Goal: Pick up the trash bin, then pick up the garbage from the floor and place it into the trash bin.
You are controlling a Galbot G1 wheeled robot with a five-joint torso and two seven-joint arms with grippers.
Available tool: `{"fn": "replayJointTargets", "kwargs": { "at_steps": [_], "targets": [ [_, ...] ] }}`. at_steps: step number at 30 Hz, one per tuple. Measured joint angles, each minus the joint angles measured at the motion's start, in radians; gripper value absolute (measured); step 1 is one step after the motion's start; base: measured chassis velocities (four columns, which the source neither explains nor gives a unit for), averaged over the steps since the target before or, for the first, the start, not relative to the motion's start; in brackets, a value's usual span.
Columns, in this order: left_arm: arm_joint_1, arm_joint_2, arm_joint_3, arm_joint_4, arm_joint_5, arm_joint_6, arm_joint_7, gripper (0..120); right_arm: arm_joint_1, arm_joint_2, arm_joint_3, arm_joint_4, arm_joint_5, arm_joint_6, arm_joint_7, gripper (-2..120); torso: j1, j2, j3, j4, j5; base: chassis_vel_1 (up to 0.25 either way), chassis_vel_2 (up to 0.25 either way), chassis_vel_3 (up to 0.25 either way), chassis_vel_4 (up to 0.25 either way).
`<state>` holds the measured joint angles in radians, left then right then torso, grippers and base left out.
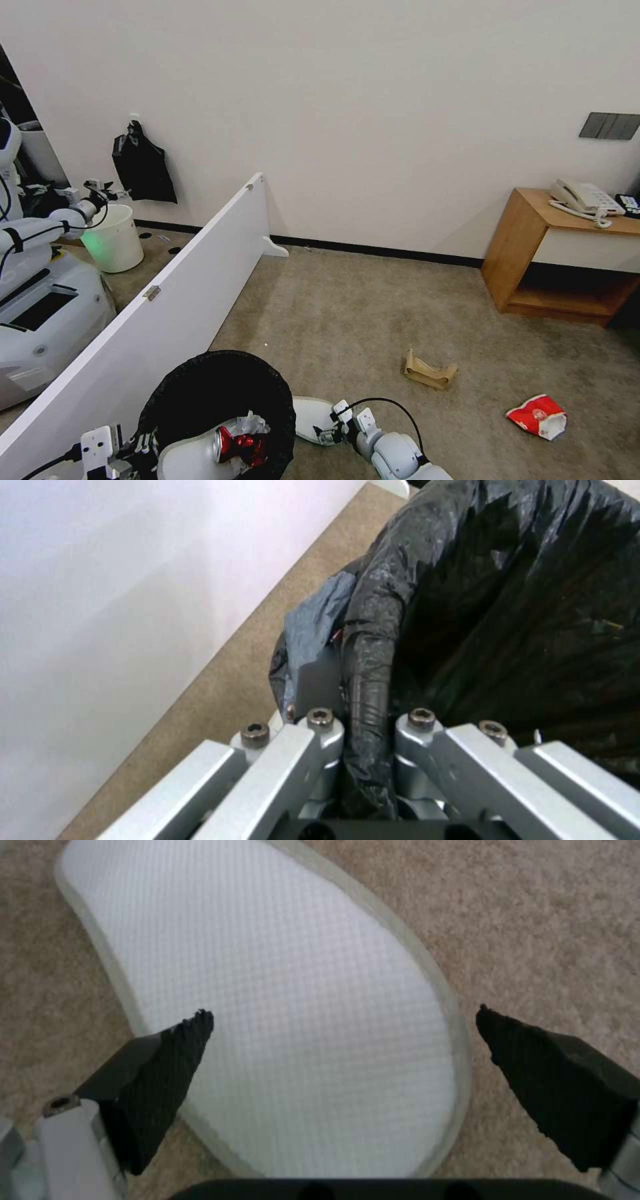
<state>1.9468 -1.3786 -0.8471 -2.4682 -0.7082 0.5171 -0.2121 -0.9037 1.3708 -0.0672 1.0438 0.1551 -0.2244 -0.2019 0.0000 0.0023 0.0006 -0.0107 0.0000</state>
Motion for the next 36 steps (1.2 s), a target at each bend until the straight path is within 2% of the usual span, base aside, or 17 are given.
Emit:
{"fn": "replayJointTargets", "kwargs": {
  "at_steps": [5,8,11,12,14,15,17,18,21,22,24,28,31,36],
  "targets": [
    [0.0,0.001,0.0,0.001,-0.003,0.0,0.001,4,0.011,0.009,0.002,-0.022,-0.006,0.006,-0.006,100,0.0,0.0,0.0,0.0,0.0,0.0,0.0,0.0,0.0],
    [0.0,0.0,0.0,0.003,-0.004,-0.001,0.001,4,0.015,0.012,0.004,-0.03,-0.006,0.006,-0.007,96,0.0,0.0,0.0,0.0,0.0,0.0,0.0,0.0,0.0],
    [0.0,0.0,0.001,0.003,-0.005,-0.002,0.002,4,0.016,0.012,0.01,-0.037,-0.009,0.007,-0.01,81,0.0,0.0,0.0,0.0,0.0001,0.0,0.0,0.0,0.0],
    [0.0,0.0,0.001,0.003,-0.005,-0.002,0.002,4,0.016,0.012,0.01,-0.037,-0.009,0.007,-0.01,81,0.0,0.0,0.0,0.0,0.0001,0.0,0.0,0.0,0.0],
    [0.001,0.0,0.001,0.003,-0.005,-0.002,0.002,4,0.018,0.012,0.014,-0.043,-0.009,0.007,-0.011,71,0.0,0.0,0.0,0.0,0.0,0.0,0.0,0.0,0.0],
    [0.001,0.0,0.001,0.003,-0.005,-0.002,0.002,4,0.018,0.012,0.014,-0.043,-0.009,0.007,-0.011,71,0.0,0.0,0.0,0.0,0.0,0.0,0.0,0.0,0.0],
    [0.002,0.0,0.001,0.002,-0.006,-0.002,0.002,4,0.023,0.014,0.022,-0.054,-0.009,0.006,-0.012,59,0.0,0.0,0.0,0.0,0.0,0.0,0.0,0.0,0.0],
    [0.002,0.0,0.001,0.002,-0.006,-0.002,0.002,4,0.023,0.014,0.022,-0.054,-0.009,0.006,-0.012,59,0.0,0.0,0.0,0.0,0.0,0.0,0.0,0.0,0.0],
    [0.006,0.0,0.001,0.0,-0.006,-0.003,0.003,4,0.026,0.017,0.03,-0.066,-0.009,0.005,-0.017,45,0.0,0.0,0.0,0.0001,0.0002,0.0,0.0,0.0,0.0],
    [0.006,0.0,0.001,0.0,-0.006,-0.003,0.003,4,0.026,0.017,0.03,-0.066,-0.009,0.005,-0.017,45,0.0,0.0,0.0,0.0001,0.0002,0.0,0.0,0.0,0.0],
    [0.01,0.001,0.0,-0.002,-0.006,-0.004,0.004,4,0.025,0.017,0.038,-0.068,-0.008,0.003,-0.02,33,0.0,0.0,0.0,0.0002,0.0003,0.0,0.0,0.0,0.0],
    [0.01,0.001,0.0,-0.004,-0.006,-0.005,0.005,4,0.021,0.013,0.04,-0.057,-0.006,-0.001,-0.022,23,0.0,0.0,0.0,0.0001,0.0002,0.0,0.0,0.0,0.0],
    [0.01,0.0,0.004,-0.005,-0.005,-0.005,0.005,4,0.017,0.009,0.04,-0.046,-0.003,-0.006,-0.022,9,0.0,0.0,0.0,-0.0001,0.0,0.0,0.0,0.0,0.0],
    [0.01,0.0,0.003,-0.005,-0.005,-0.005,0.005,4,0.016,0.006,0.04,-0.044,-0.001,-0.007,-0.023,7,0.0,0.0,0.0,-0.0001,0.0,0.0,0.0,0.0,0.0]
  ]
}}
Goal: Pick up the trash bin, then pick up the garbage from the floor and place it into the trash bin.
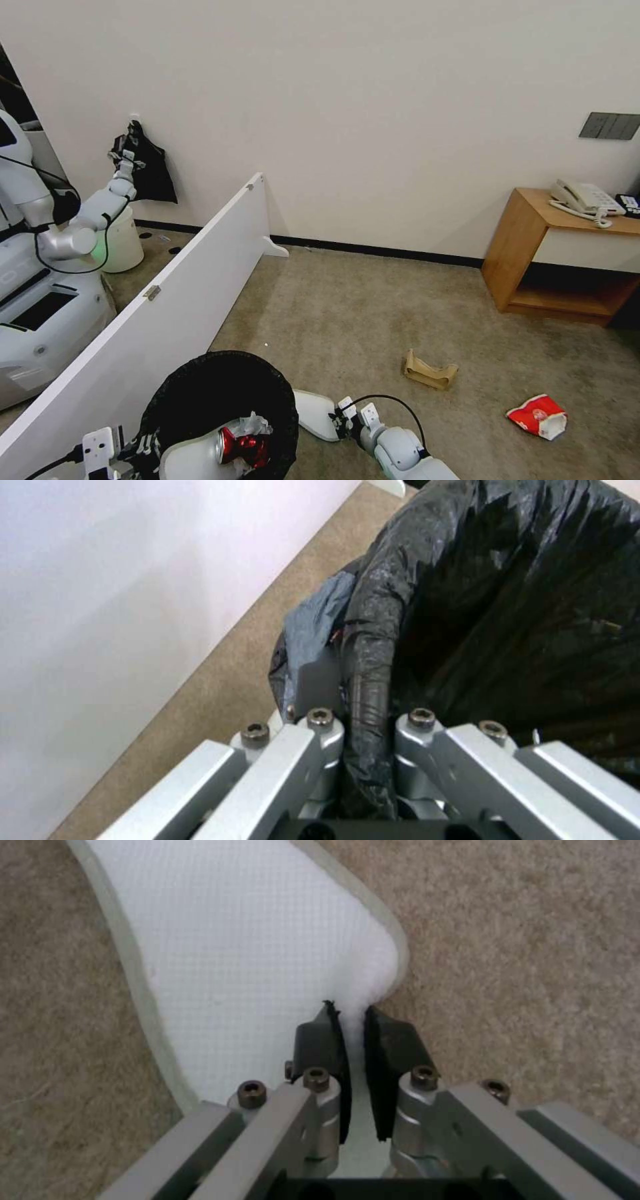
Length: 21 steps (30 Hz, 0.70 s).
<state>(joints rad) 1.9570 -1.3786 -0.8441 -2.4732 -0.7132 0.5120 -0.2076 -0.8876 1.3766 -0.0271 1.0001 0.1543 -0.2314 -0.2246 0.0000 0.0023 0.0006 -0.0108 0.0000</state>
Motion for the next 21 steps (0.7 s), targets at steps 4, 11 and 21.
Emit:
{"fn": "replayJointTargets", "kwargs": {
  "at_steps": [4,11,21],
  "targets": [
    [0.0,0.001,-0.001,0.0,0.0,0.0,0.0,4,0.001,-0.002,-0.001,0.001,0.001,0.0,-0.002,7,0.0,0.0,0.0,0.0,0.0,0.0,0.0,0.0,0.0],
    [-0.005,0.001,0.001,0.001,0.0,0.0,0.0,4,-0.021,-0.029,-0.001,0.076,0.021,0.001,-0.002,7,0.0,0.0,0.0,-0.0001,0.0,0.0,0.0,0.0,0.0],
    [-0.013,0.01,0.018,0.008,0.001,0.001,-0.005,4,-0.107,-0.122,0.11,0.366,0.089,0.095,-0.013,1,0.0,0.0,0.0,0.0001,0.0,0.0,0.0,0.0,0.0]
  ]
}}
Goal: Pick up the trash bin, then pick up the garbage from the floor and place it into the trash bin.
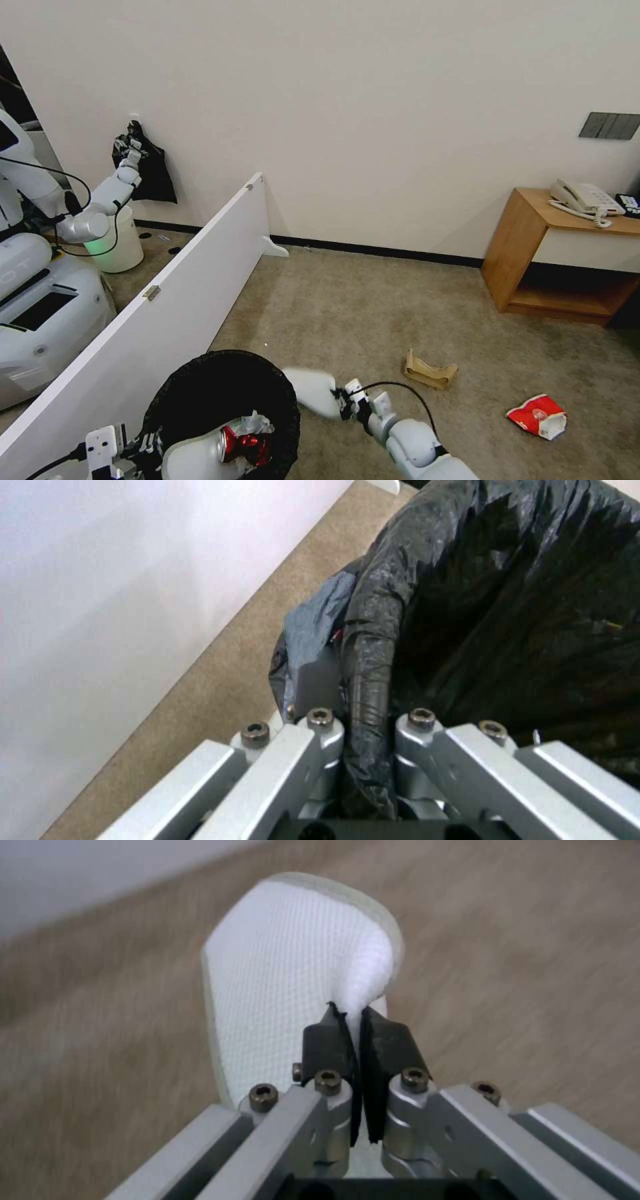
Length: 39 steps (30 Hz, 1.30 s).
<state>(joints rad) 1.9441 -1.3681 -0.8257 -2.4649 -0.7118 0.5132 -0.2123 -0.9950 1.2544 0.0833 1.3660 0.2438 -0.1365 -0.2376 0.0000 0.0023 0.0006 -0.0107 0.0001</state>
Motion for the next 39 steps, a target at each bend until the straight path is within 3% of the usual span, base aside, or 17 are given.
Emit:
{"fn": "replayJointTargets", "kwargs": {
  "at_steps": [12,16,20,27,33,39],
  "targets": [
    [0.002,0.008,0.003,0.0,-0.002,0.001,0.002,4,-0.071,-0.1,0.131,0.167,0.085,0.11,-0.05,1,0.0,0.0,0.0,-0.0002,0.0002,0.0,0.0,0.0,0.0],
    [0.005,0.008,0.003,0.0,-0.003,0.001,0.002,4,-0.108,-0.157,0.172,0.283,0.18,0.176,-0.071,1,0.0,0.0,0.0,0.0,0.0002,0.0,0.0,0.0,0.0],
    [0.006,0.009,0.002,-0.003,-0.005,0.002,0.002,4,-0.119,-0.2,0.191,0.403,0.305,0.256,-0.161,1,0.0,0.0,0.0,-0.0001,0.0001,0.0,0.0,0.0,0.0],
    [0.007,0.012,-0.002,-0.003,-0.018,0.005,0.003,4,-0.098,-0.269,0.136,0.58,0.535,0.315,-0.341,1,0.0,0.0,0.0,0.0,-0.0001,0.0,0.0,0.0,0.0],
    [0.01,0.006,-0.003,-0.009,-0.012,0.008,0.002,4,-0.041,-0.329,0.064,0.652,0.573,0.326,-0.438,1,0.0,0.0,0.0,-0.0002,0.0,0.0,0.0,0.0,0.0],
    [0.009,-0.003,0.001,-0.016,0.001,0.01,0.001,4,0.041,-0.363,0.013,0.709,0.588,0.328,-0.457,1,0.0,0.0,0.0,0.0001,0.0,0.0,0.0,0.0,0.0]
  ]
}}
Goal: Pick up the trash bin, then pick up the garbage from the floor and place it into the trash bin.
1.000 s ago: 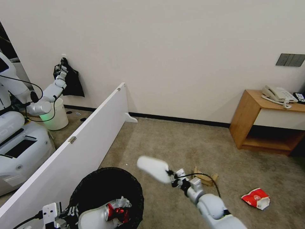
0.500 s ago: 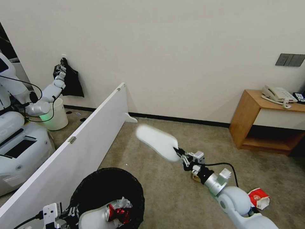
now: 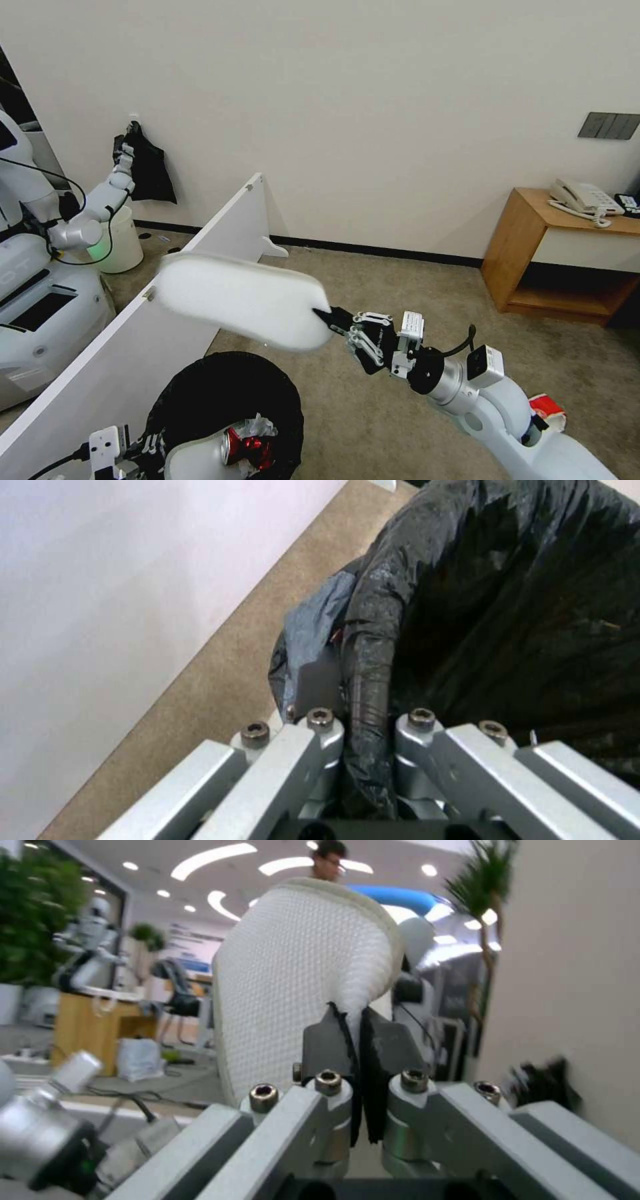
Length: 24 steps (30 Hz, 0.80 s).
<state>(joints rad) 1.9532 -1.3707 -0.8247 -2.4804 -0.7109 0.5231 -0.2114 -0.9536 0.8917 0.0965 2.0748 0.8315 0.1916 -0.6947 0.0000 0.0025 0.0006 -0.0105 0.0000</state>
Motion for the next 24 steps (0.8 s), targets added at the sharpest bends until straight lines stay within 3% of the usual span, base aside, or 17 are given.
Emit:
{"fn": "replayJointTargets", "kwargs": {
  "at_steps": [6,14,20,24],
  "targets": [
    [0.003,-0.004,0.003,-0.005,0.002,0.003,0.0,4,0.056,-0.007,-0.069,0.043,0.128,-0.001,-0.051,1,0.0,0.0,0.0,-0.0004,-0.0001,0.0,0.0,0.0,0.0],
    [0.005,-0.024,0.002,-0.016,0.009,0.006,-0.003,4,0.084,0.015,-0.141,-0.024,0.141,0.007,-0.145,1,0.0,0.0,0.0,-0.0001,0.0,0.0,0.0,0.0,0.0],
    [0.005,-0.029,0.003,-0.019,0.006,0.027,-0.024,4,0.089,0.015,-0.173,-0.068,0.116,0.016,-0.154,1,0.0,0.0,0.0,-0.0002,-0.0001,0.0,0.0,0.0,0.0],
    [-0.001,-0.027,0.004,-0.02,0.001,0.034,-0.03,4,0.066,0.032,-0.208,-0.114,0.18,0.009,-0.168,1,0.0,0.0,0.0,-0.0002,-0.0001,0.0,0.0,0.0,0.0]
  ]
}}
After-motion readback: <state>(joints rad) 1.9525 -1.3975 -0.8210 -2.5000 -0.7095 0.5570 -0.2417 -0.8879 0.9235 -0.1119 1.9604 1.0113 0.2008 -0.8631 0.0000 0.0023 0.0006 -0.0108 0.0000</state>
